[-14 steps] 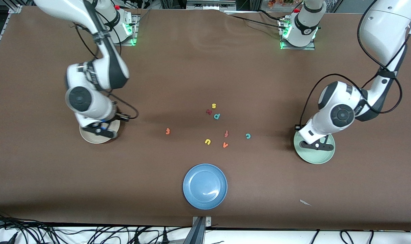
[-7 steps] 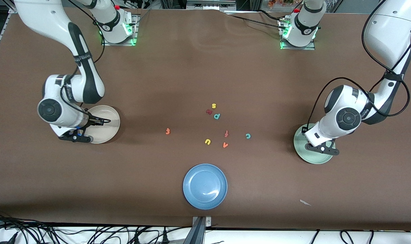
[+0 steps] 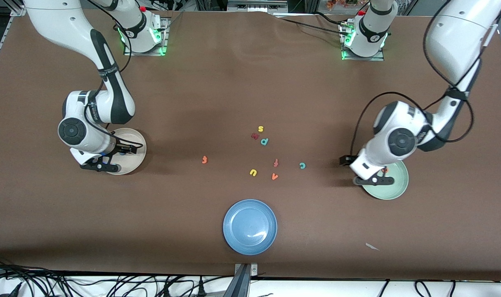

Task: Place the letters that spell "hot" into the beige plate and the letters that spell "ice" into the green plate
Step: 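Reach the left gripper to the teal c while the right gripper reaches the orange s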

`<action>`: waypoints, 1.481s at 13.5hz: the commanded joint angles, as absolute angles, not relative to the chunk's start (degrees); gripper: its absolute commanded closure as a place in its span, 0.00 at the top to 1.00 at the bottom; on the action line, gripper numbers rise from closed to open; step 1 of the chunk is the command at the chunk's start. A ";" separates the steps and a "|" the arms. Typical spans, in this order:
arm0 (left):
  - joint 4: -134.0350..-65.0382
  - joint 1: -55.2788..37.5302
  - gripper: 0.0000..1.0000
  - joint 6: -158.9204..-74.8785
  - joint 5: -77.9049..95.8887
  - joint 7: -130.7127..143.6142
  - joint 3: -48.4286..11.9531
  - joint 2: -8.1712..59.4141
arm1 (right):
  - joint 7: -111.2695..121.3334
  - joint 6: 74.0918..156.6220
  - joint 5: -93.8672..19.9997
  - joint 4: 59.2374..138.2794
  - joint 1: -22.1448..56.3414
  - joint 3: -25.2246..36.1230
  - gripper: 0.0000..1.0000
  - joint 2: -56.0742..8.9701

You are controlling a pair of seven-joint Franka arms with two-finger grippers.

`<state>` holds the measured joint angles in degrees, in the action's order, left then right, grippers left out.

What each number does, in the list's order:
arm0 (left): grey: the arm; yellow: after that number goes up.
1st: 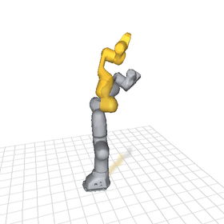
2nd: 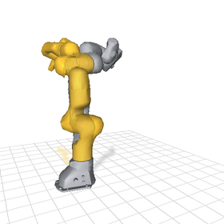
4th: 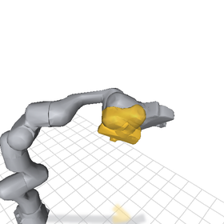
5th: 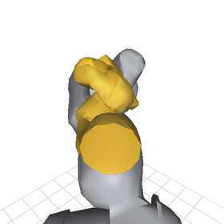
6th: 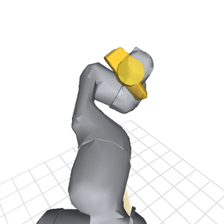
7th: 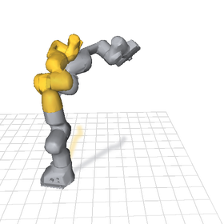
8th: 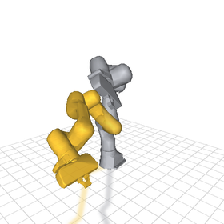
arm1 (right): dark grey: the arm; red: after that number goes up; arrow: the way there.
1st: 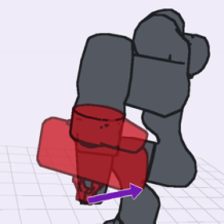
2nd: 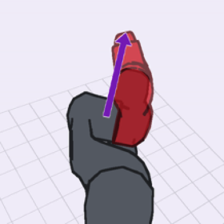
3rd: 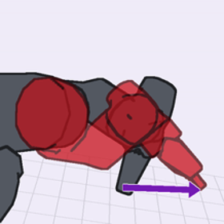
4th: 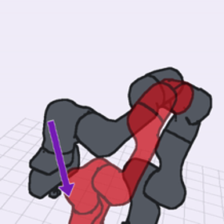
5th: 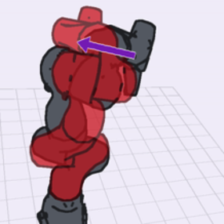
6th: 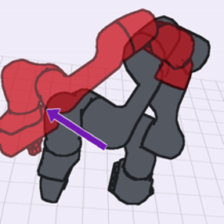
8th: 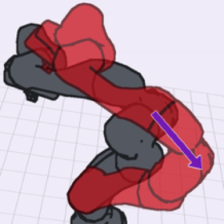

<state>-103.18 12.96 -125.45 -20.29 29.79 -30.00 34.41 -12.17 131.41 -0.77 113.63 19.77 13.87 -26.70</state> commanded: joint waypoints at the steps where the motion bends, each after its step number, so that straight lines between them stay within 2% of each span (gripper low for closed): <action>1: -100.73 8.72 1.00 -124.89 -18.20 38.02 -29.62 35.86 | -20.28 130.78 -1.41 111.11 20.83 8.54 0.98 -25.40; 4: -98.27 4.23 1.00 -125.33 -18.19 47.61 -29.53 38.66 | -25.29 131.65 -1.32 106.54 22.93 5.71 0.98 -27.06; 8: -94.40 -0.69 1.00 -126.21 -18.46 56.67 -29.27 42.79 | -37.68 132.71 -1.41 96.79 28.38 5.63 0.98 -34.88; 13: -89.21 -4.48 1.00 -126.21 -18.90 60.64 -28.04 47.46 | -43.32 134.46 -1.41 89.39 29.53 2.91 0.98 -42.09; 15: -89.21 -5.10 0.93 -126.21 -18.90 60.64 -27.07 47.63 | -45.35 137.97 -1.32 89.12 29.53 2.03 0.98 -43.76; 17: -89.21 -5.19 0.90 -128.74 -19.16 60.64 -26.72 47.90 | -45.53 137.90 -1.41 89.47 29.88 1.93 0.96 -43.86; 20: -89.47 -5.19 0.78 -129.64 -19.60 60.73 -26.28 48.16 | -45.53 137.73 -1.32 92.02 31.20 2.02 0.95 -43.77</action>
<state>-91.04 -4.07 -129.55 -19.54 60.34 -27.18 47.39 -44.87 137.91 -0.77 91.33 30.56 1.95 -43.60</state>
